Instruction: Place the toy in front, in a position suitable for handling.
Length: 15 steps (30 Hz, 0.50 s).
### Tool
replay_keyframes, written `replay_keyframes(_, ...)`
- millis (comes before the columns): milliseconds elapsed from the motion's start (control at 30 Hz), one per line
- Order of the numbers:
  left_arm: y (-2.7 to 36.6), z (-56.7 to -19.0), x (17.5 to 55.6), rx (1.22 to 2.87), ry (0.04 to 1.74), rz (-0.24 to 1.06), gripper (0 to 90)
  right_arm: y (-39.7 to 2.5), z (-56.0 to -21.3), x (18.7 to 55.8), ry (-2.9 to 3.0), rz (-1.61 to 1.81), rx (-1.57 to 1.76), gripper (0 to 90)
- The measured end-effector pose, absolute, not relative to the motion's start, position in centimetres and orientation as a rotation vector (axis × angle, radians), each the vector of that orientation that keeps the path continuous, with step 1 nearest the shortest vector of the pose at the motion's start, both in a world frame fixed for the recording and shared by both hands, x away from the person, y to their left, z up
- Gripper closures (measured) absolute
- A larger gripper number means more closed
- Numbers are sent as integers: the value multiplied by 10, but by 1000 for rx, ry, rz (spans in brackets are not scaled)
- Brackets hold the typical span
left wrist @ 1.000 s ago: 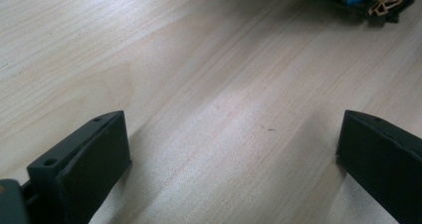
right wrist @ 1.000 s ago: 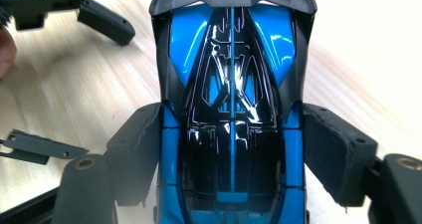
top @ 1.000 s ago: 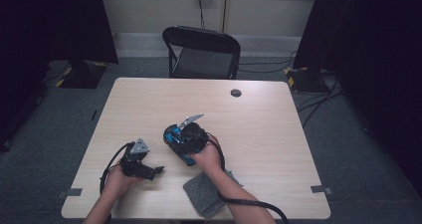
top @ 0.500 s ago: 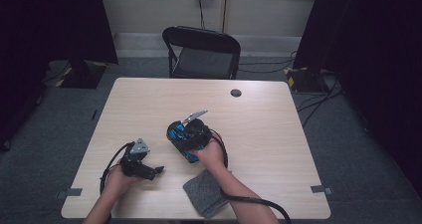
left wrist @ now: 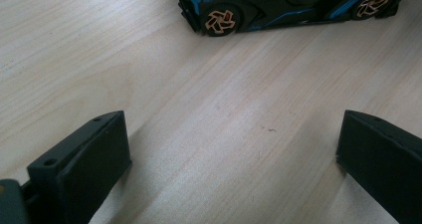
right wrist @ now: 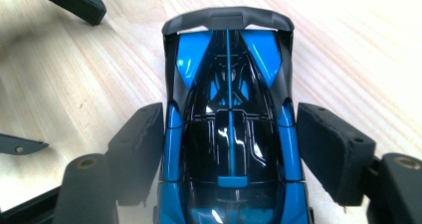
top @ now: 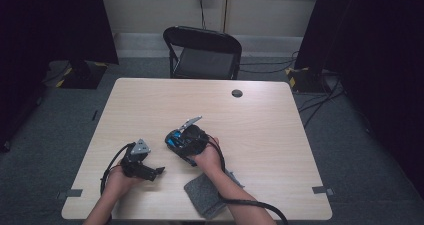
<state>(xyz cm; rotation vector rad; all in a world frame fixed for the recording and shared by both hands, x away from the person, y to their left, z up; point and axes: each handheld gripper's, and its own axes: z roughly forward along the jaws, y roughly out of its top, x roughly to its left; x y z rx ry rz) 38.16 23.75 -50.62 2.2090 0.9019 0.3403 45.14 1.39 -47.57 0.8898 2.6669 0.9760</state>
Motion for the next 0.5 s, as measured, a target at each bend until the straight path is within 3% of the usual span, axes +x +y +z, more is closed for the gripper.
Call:
replay_keyframes(233, 238, -506, 382, 2210, 901, 338, 0, 24, -479, 457, 2654, 940, 878, 133)
replay_keyframes(500, 238, -506, 382, 2212, 898, 336, 0, 34, -490, 468, 2640, 975, 942, 127)
